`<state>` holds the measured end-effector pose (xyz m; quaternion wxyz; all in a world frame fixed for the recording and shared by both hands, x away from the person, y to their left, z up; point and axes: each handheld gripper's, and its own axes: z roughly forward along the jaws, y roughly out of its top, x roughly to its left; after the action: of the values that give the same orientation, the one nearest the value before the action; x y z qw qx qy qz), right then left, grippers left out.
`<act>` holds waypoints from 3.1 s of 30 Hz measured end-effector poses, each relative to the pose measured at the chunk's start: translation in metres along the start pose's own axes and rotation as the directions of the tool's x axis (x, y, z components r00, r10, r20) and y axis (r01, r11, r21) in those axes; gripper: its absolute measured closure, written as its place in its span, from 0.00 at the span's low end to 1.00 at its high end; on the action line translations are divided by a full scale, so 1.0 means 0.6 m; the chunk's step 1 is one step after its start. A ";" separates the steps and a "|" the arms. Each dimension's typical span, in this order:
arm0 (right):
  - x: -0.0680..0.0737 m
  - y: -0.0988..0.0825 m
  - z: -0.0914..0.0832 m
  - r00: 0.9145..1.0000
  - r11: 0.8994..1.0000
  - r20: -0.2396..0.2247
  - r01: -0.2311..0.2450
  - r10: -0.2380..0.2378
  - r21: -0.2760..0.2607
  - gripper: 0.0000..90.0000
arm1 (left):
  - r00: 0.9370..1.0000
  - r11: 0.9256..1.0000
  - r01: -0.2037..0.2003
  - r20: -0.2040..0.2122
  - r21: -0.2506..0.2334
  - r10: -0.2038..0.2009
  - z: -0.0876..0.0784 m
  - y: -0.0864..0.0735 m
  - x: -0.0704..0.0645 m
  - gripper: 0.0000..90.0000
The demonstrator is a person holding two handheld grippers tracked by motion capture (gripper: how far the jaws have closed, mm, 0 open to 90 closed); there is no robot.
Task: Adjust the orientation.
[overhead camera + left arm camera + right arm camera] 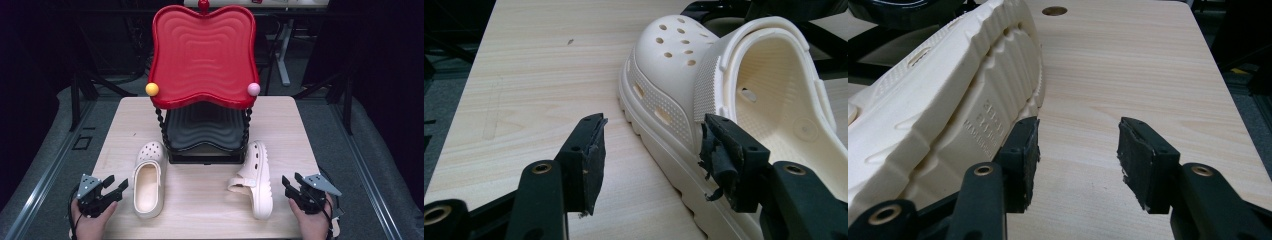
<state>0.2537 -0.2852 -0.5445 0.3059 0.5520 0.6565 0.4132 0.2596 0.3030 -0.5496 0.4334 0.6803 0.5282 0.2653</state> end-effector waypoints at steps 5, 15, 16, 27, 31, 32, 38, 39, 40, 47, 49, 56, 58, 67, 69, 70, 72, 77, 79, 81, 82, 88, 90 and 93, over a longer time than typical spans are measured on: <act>-0.003 0.001 0.004 1.000 1.000 0.001 -0.006 0.006 0.001 0.56 | 1.000 1.000 -0.010 -0.003 0.010 0.010 -0.001 0.002 -0.011 0.48; 0.001 0.003 -0.005 1.000 0.999 -0.001 -0.024 0.024 -0.029 0.56 | 0.999 0.999 -0.032 0.033 0.024 0.031 -0.009 0.005 -0.029 0.52; 0.002 0.001 -0.006 1.000 0.999 -0.004 -0.028 0.028 -0.028 0.56 | 0.999 0.999 -0.030 0.035 0.015 0.030 -0.009 0.008 -0.032 0.53; -0.004 0.000 -0.001 0.998 0.998 -0.023 -0.058 0.058 -0.024 0.55 | 0.994 0.994 -0.105 0.010 0.023 0.105 0.029 0.041 -0.059 0.62; -0.006 0.000 0.002 0.997 0.997 -0.033 -0.075 0.074 -0.021 0.55 | 0.989 0.989 -0.144 -0.014 0.040 0.145 0.052 0.055 -0.074 0.67; -0.006 0.000 0.002 0.996 0.997 -0.033 -0.078 0.077 -0.022 0.55 | 0.987 0.987 -0.153 -0.034 0.056 0.155 0.057 0.057 -0.078 0.68; -0.006 -0.001 -0.001 0.996 0.996 -0.032 -0.084 0.083 -0.032 0.55 | 0.974 0.976 -0.191 -0.100 0.106 0.202 0.075 0.053 -0.088 0.72; -0.006 -0.001 -0.001 0.996 0.996 -0.034 -0.086 0.085 -0.031 0.55 | 0.974 0.976 -0.191 -0.100 0.106 0.202 0.075 0.053 -0.088 0.73; -0.006 -0.001 -0.001 0.996 0.996 -0.036 -0.089 0.087 -0.029 0.55 | 0.973 0.975 -0.192 -0.110 0.108 0.204 0.077 0.050 -0.088 0.73; -0.004 -0.002 -0.001 0.995 0.996 -0.038 -0.089 0.088 -0.029 0.54 | 0.978 0.981 -0.165 -0.110 0.100 0.176 0.074 0.046 -0.081 0.80; -0.004 -0.002 0.000 0.995 0.996 -0.041 -0.089 0.088 -0.030 0.54 | 0.979 0.981 -0.164 -0.109 0.102 0.175 0.073 0.046 -0.081 0.81; -0.004 -0.001 -0.002 0.996 0.996 -0.040 -0.087 0.086 -0.034 0.54 | 0.982 0.980 -0.161 -0.082 0.117 0.171 0.050 0.038 -0.087 0.81; -0.004 -0.001 -0.002 0.995 0.995 -0.044 -0.088 0.086 -0.039 0.54 | 0.985 0.981 -0.144 -0.077 0.130 0.155 0.040 0.035 -0.088 0.82; 0.023 0.021 -0.033 0.997 0.996 -0.070 -0.030 0.025 -0.079 0.79 | 0.991 0.985 -0.119 -0.052 0.128 0.126 0.013 0.022 -0.093 0.78; 0.030 0.029 -0.041 0.997 0.995 -0.075 -0.016 0.008 -0.101 0.84 | 0.995 0.990 -0.098 -0.016 0.100 0.100 0.009 0.023 -0.091 0.75; 0.046 0.041 -0.053 0.994 0.990 -0.102 0.018 -0.033 -0.138 0.90 | 0.996 0.993 -0.092 -0.011 0.074 0.093 0.005 0.026 -0.089 0.72; 0.063 0.047 -0.056 0.988 0.989 -0.137 0.055 -0.074 -0.137 0.94 | 0.996 0.993 -0.089 -0.013 0.076 0.090 0.004 0.027 -0.088 0.68; 0.099 0.046 -0.035 0.973 0.989 -0.190 0.111 -0.129 -0.098 0.98 | 0.996 0.993 -0.089 -0.012 0.076 0.090 0.004 0.025 -0.084 0.63; 0.103 0.047 -0.031 0.971 0.989 -0.193 0.129 -0.142 -0.078 0.99 | 0.996 0.994 -0.090 -0.011 0.059 0.091 0.005 0.024 -0.083 0.62; 0.110 0.046 -0.021 0.968 0.985 -0.184 0.162 -0.170 -0.057 0.99 | 0.996 0.995 -0.087 -0.005 0.051 0.087 0.007 0.022 -0.082 0.59; 0.114 0.042 -0.012 0.966 0.981 -0.167 0.194 -0.196 -0.029 1.00 | 0.996 0.995 -0.089 0.001 0.051 0.089 0.008 0.020 -0.082 0.59; 0.111 0.039 -0.011 0.969 0.982 -0.164 0.186 -0.187 -0.023 1.00 | 0.996 0.994 -0.092 0.006 0.057 0.092 0.009 0.019 -0.082 0.58; 0.110 0.039 -0.012 0.968 0.982 -0.161 0.189 -0.191 -0.026 1.00 | 0.996 0.994 -0.092 0.004 0.051 0.092 0.009 0.019 -0.082 0.59; 0.107 0.039 -0.013 0.969 0.983 -0.162 0.183 -0.185 -0.024 1.00 | 0.996 0.994 -0.092 0.005 0.052 0.092 0.008 0.019 -0.082 0.58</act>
<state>0.2453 -0.2228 -0.5167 0.2906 0.4518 0.7258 0.4298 0.2542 0.2544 -0.5371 0.4036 0.7152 0.5025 0.2704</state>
